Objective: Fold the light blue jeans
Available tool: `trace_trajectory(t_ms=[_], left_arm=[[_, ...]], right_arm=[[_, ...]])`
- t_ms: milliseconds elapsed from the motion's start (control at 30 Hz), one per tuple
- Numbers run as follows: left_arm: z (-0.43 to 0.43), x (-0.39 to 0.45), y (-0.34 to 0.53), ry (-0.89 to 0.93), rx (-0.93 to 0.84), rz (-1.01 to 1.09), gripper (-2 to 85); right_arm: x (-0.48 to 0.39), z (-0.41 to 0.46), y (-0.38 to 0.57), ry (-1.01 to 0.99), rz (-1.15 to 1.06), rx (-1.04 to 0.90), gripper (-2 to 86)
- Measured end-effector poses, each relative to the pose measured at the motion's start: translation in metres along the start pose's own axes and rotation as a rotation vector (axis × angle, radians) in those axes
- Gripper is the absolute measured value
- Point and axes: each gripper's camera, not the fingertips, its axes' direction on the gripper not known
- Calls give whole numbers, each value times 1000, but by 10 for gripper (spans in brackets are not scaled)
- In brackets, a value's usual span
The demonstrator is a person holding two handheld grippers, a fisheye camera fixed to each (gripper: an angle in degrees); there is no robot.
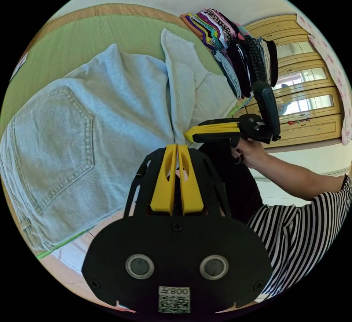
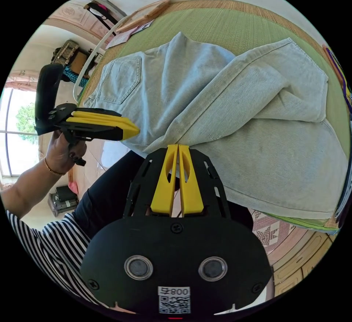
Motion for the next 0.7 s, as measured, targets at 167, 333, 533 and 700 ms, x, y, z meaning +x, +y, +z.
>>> trace_trajectory(t_ms=[167, 333, 533, 700], left_arm=[[31, -12, -46, 9, -13, 1, 36], [64, -30, -77, 16, -73, -16, 62], [90, -44, -94, 4, -98, 2, 66], [107, -58, -101, 44, -80, -15, 70]], right_arm=[[7, -29, 7, -47, 28, 20, 10], [42, -81, -6, -36, 142, 118, 51], [70, -128, -66, -1, 182, 161, 77], [77, -135, -116, 64, 204, 108, 86]])
